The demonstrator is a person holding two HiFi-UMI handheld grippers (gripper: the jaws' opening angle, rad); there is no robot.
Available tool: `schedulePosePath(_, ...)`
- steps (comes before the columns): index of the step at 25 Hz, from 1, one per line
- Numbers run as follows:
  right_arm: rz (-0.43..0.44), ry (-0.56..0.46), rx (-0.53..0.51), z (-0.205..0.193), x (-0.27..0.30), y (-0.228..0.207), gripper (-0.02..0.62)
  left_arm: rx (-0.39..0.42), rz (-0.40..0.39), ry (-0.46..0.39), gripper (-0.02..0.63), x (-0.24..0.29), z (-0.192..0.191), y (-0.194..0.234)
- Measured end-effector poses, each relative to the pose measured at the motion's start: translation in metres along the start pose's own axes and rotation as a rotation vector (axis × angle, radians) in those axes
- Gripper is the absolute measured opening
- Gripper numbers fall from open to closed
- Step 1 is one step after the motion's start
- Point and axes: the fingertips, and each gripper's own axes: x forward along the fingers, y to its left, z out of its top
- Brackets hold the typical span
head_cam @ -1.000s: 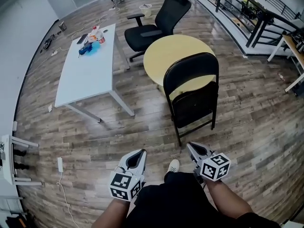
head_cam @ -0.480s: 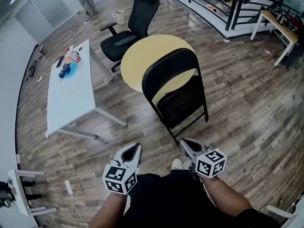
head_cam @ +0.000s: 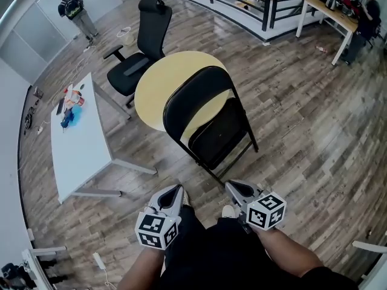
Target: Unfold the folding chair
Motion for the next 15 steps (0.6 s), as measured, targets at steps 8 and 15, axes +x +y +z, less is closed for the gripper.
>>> schedulePosePath(8,-0.117,-0.034,0.007,0.016,0.030,-0.020,0.005,0.093,-0.105,0.004,0.008,0.044,0.026,0.038)
schedulePosePath(15,-0.255,-0.041,0.023,0.025,0.073,-0.044,0.005,0.169,-0.208,-0.015,0.008,0.095,0.060,0.090)
